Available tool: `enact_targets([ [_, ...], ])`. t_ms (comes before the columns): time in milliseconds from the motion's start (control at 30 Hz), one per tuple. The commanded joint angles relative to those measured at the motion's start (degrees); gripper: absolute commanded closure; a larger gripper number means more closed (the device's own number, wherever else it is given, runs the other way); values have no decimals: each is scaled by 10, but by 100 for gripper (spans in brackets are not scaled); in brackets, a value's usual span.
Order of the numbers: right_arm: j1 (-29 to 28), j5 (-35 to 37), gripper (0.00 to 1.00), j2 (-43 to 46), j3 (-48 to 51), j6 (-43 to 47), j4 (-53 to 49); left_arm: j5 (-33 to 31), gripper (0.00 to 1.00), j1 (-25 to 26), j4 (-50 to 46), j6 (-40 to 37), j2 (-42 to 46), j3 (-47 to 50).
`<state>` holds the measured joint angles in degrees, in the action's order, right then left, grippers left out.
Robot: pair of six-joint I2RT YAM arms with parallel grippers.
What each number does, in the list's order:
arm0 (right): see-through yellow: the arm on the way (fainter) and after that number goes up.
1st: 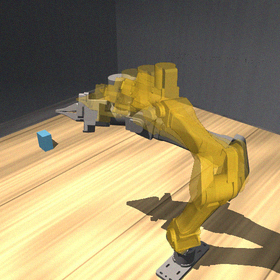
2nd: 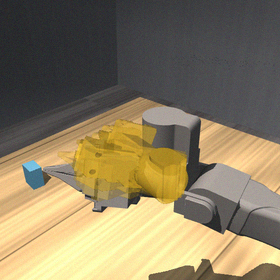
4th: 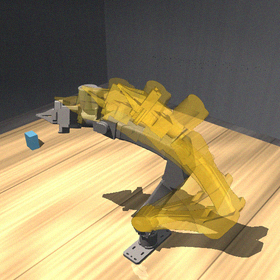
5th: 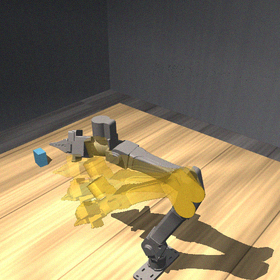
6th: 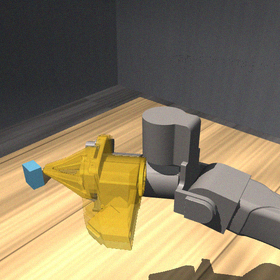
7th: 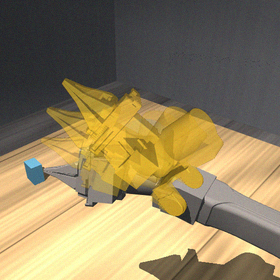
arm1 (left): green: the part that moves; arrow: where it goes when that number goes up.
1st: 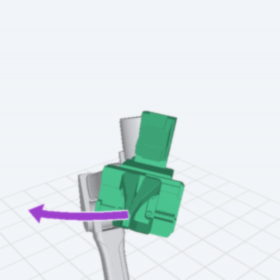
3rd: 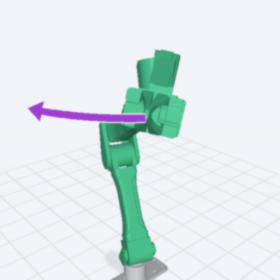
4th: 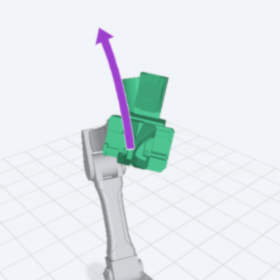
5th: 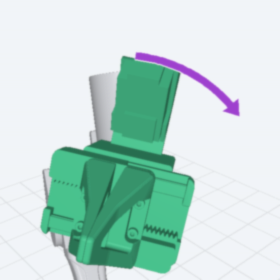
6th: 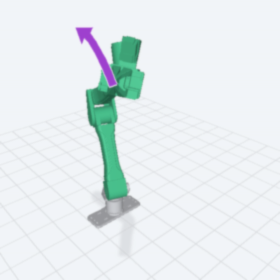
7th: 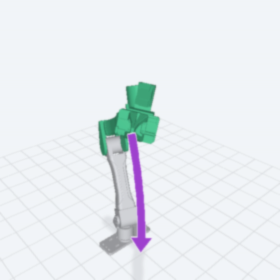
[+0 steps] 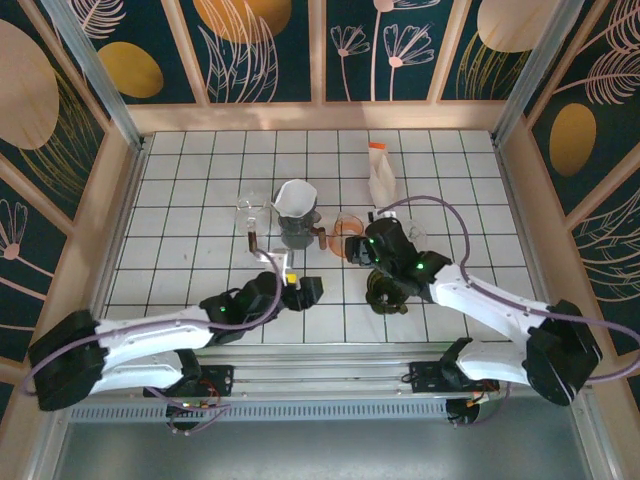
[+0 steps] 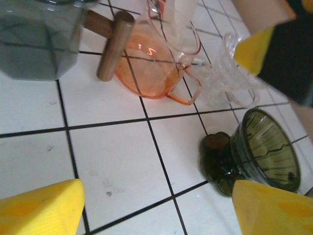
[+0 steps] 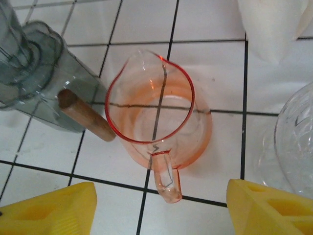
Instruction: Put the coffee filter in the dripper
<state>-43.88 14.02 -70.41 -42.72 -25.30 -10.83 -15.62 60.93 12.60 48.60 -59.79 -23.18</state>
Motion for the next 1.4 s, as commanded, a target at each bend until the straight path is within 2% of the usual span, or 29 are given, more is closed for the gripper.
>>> enact_targets([
  [0,9,-19,31,-29,-27,27,-44,-33,16,4,-75,44,75,32],
  [33,9,-21,31,-36,-29,28,-48,-40,15,3,-89,49,93,36],
  [67,9,-23,31,-42,-31,29,-50,-50,4,3,-102,53,113,42],
  [100,9,-26,31,-50,-35,30,-51,-55,1,3,-112,57,133,47],
  [367,12,-15,33,-114,-64,44,-52,-98,1,4,-174,76,252,74],
  [700,27,-26,43,-175,-89,55,-30,-120,1,3,-220,90,310,88],
  [1167,29,-29,72,-197,-104,68,-19,-139,1,3,-249,99,321,85],
  [1367,29,-17,80,-176,-102,70,-12,-147,1,3,-265,98,322,71],
])
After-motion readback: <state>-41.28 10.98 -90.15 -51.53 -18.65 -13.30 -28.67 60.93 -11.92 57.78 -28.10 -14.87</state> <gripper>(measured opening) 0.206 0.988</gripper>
